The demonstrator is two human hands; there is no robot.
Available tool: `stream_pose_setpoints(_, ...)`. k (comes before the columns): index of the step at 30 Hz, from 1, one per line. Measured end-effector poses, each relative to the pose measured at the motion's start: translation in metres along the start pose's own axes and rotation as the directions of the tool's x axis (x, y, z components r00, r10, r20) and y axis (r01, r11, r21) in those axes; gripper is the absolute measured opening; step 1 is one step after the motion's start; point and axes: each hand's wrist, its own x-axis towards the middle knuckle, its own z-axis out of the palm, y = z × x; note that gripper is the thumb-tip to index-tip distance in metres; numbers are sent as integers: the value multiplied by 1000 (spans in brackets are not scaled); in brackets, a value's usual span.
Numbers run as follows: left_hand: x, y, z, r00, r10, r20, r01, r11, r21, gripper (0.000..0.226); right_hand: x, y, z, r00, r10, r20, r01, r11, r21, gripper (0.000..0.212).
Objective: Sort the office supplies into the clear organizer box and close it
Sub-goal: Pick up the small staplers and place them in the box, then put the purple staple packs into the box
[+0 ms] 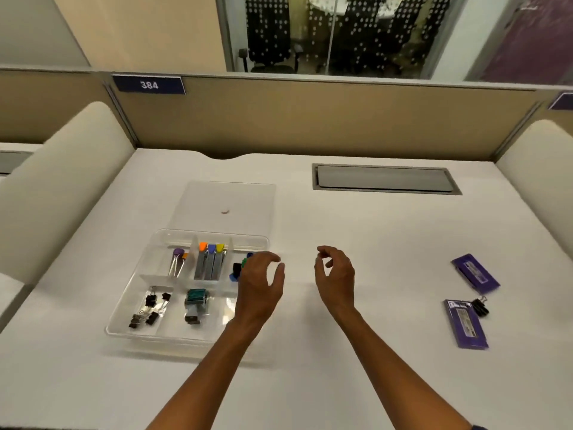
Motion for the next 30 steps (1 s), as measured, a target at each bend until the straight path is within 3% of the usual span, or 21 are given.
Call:
stream_pose_setpoints(4, 13, 26, 61, 980, 112, 162, -110, 994, -23, 21, 8, 29, -45, 996, 55, -69, -58, 998, -38, 23)
stream_pose_setpoints(9, 18, 58, 128, 906, 232, 355, -234, 971, -37, 26, 10, 68, -102, 980, 110, -168, -127, 988, -91, 25)
stream_pose_setpoints(14, 6, 88, 186, 793, 314, 522, -297, 948, -118, 32, 3, 101, -150, 946, 170, -275, -212, 968, -134, 24)
stream_pose_setpoints(19, -20, 124, 238, 648, 339, 682, -339, 930, -140, 54, -3, 129, -193, 897, 242, -370, -300, 948, -109, 25)
stream_pose_setpoints(22, -38, 144, 266, 572, 357, 739, -375, 914, -152, 72, -4, 145, -217, 868, 295, -399, -370, 921, -123, 29)
stream_pose_setpoints(26, -61, 159, 294, 521, 310, 795, -382, 918, -108, 95, -5, 161, -243, 847, 316, -428, -410, 900, -146, 26)
stream_pose_setpoints(30, -72, 166, 308, 521, 315, 793, -421, 903, -82, 91, 1, 176, -261, 854, 289, -434, -402, 894, -197, 24)
